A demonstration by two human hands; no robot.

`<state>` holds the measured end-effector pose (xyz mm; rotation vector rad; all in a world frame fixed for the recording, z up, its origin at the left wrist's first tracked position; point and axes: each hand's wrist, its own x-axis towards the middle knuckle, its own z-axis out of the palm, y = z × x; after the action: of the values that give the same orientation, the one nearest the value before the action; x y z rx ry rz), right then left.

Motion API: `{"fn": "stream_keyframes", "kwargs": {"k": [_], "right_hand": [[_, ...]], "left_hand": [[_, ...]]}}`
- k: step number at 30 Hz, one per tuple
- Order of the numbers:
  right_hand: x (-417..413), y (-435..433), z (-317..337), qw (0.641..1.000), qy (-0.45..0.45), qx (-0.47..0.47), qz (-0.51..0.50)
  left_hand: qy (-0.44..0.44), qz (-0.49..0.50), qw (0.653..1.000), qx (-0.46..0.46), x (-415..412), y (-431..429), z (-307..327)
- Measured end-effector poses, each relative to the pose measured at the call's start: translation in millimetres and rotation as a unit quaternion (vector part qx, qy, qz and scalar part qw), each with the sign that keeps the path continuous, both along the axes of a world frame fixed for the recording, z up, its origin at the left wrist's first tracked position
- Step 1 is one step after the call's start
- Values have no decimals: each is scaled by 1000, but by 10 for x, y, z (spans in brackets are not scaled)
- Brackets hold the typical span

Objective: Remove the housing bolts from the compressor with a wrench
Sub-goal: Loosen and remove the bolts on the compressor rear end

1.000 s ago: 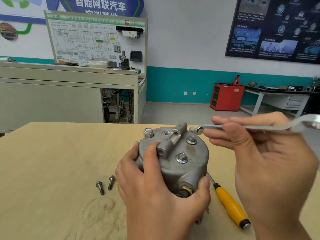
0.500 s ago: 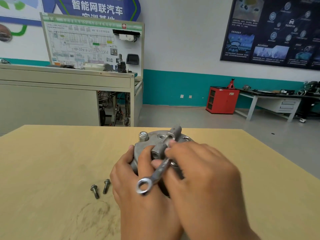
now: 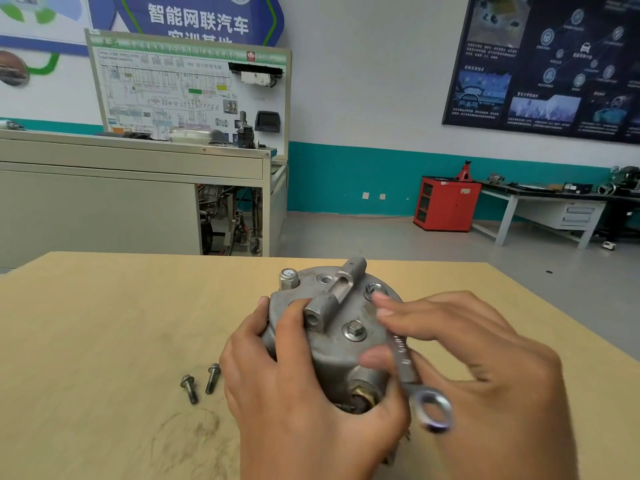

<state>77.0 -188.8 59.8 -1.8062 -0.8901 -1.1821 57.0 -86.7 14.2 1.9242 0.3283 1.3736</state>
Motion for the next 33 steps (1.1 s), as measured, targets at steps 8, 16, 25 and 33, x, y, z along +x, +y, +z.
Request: {"fn": "stream_keyframes", "kwargs": {"k": [8,16,25,33], "right_hand": [[402,-275,-195,890,221,189,350],[691,53,-137,733,381,438,354],[1030,313,308,662,608,245,363],[1125,357,452,684,607,194,355]], "left_hand": [[65,-7,997,35,-49,20,19],[36,-20,998,49,-27,21,-31],[48,-54,993,91,-77,171,-73],[37,-78,992,90,-140,195,-32]]}}
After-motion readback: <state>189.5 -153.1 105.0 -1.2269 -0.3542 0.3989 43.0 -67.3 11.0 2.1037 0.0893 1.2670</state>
